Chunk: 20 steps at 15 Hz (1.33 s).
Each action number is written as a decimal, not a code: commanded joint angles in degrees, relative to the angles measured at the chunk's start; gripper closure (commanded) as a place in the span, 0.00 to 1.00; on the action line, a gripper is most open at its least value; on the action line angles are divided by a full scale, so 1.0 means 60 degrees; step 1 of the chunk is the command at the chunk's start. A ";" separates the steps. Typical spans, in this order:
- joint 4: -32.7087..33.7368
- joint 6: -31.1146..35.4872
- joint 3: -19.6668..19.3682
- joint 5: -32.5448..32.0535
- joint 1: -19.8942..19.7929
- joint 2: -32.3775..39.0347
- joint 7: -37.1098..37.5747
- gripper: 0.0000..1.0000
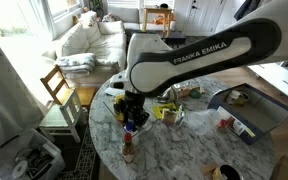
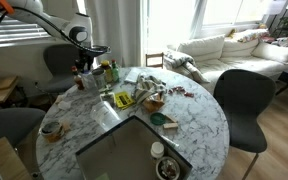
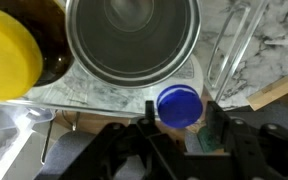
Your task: Pick up the two white packets with the green lids from the silver cup one by one and put them the right way up on the table, pick up the white bottle with a blue lid from the clear storage container and put it in the silver cup
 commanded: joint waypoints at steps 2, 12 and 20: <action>0.0312 -0.0232 -0.0090 -0.0201 0.0075 0.0253 -0.0170 0.61; 0.0949 -0.1978 0.0013 0.0091 -0.0025 -0.0606 -0.0139 0.81; 0.1084 -0.2311 -0.0217 0.0504 -0.0183 -0.1629 0.0053 0.81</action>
